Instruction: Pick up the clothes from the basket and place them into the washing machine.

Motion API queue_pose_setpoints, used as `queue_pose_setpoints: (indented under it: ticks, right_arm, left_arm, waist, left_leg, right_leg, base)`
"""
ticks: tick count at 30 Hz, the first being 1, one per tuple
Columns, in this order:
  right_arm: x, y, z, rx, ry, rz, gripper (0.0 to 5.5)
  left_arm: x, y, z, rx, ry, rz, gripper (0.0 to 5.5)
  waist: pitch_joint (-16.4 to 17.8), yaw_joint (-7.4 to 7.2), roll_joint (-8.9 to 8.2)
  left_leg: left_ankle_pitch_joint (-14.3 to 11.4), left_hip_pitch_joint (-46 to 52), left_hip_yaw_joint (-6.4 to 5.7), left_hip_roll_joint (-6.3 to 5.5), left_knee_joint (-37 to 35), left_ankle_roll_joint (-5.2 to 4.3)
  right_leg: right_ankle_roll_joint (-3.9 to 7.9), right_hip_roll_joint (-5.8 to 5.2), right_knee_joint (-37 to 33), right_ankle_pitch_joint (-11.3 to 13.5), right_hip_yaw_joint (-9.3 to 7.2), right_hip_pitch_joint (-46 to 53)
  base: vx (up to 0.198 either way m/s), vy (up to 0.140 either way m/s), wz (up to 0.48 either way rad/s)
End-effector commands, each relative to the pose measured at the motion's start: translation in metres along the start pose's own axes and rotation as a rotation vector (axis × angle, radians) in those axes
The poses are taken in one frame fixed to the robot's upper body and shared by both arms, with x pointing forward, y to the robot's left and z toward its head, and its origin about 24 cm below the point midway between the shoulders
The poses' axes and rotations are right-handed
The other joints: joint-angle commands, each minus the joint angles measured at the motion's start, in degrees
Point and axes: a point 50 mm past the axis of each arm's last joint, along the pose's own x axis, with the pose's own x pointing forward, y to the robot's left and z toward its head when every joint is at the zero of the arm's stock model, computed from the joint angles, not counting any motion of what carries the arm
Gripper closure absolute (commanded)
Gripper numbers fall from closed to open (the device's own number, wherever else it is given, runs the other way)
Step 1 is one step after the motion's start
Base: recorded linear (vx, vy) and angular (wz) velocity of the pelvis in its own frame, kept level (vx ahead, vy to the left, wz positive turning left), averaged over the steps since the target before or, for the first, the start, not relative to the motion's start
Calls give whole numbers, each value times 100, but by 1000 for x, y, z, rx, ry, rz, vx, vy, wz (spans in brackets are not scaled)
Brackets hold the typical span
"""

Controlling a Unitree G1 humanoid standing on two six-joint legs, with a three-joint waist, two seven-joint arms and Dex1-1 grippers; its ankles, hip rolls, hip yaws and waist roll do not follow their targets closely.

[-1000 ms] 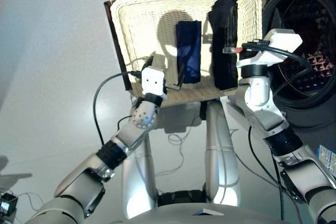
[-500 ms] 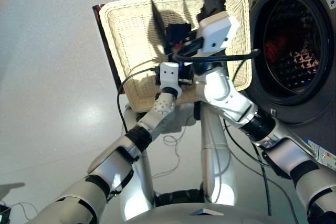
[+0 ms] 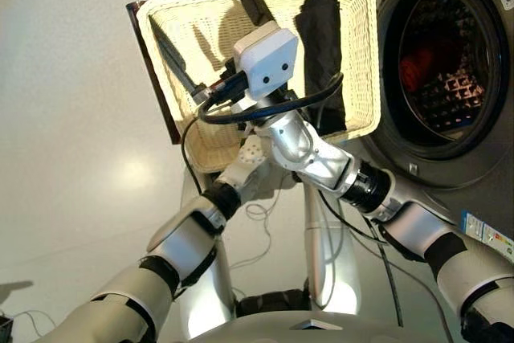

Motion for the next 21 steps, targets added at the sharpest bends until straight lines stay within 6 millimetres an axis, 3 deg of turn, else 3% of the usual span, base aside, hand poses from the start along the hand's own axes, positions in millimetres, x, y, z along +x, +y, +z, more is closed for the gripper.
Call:
queue_pose_setpoints:
  ticks: [1, 9, 11, 13, 14, 21]
  right_arm:
    - [20, 27, 39, 130, -181, 79, 0]
    - [23, 40, 48, 181, -211, 125, 0]
    - [23, 40, 48, 182, -213, 127, 0]
    - [22, 38, 49, 180, -214, 127, 0]
    - [22, 38, 49, 177, -214, 127, 0]
    - [21, 32, 49, 154, -215, 124, 0]
  left_arm:
    - [-5, -44, -9, -25, 55, -70, 0]
    - [1, -39, -8, 8, 81, -32, 0]
    - [2, -38, -7, 22, 78, -32, 289]
    - [3, -38, -5, 34, 67, -35, 399]
    - [3, -38, -4, 39, 66, -35, 550]
    - [6, -33, -1, 63, 53, -20, 550]
  waist:
    - [-69, -14, -134]
    - [-69, -84, -199]
    - [-69, -95, -200]
    - [-69, -104, -196]
    - [-69, -109, -196]
    - [-69, -107, -178]
  left_leg:
    - [-299, -41, 172, -294, 156, 297]
    - [-328, -167, 170, -249, 262, 295]
    - [-332, -167, 165, -244, 261, 297]
    - [-329, -167, 166, -251, 250, 298]
    - [-329, -173, 166, -255, 250, 298]
    - [-314, -158, 174, -248, 216, 305]
  right_leg:
    - [-322, 135, 376, -42, -240, -460]
    - [-323, 178, 417, -26, -218, -573]
    - [-324, 195, 416, -23, -210, -580]
    - [-324, 203, 403, -14, -210, -581]
    - [-325, 206, 398, -8, -213, -583]
    - [-316, 199, 374, 15, -215, -577]
  base:
    - [0, 0, 0]
    - [0, 0, 0]
    - [0, 0, 0]
    - [0, 0, 0]
    - [0, 0, 0]
    - [0, 0, 0]
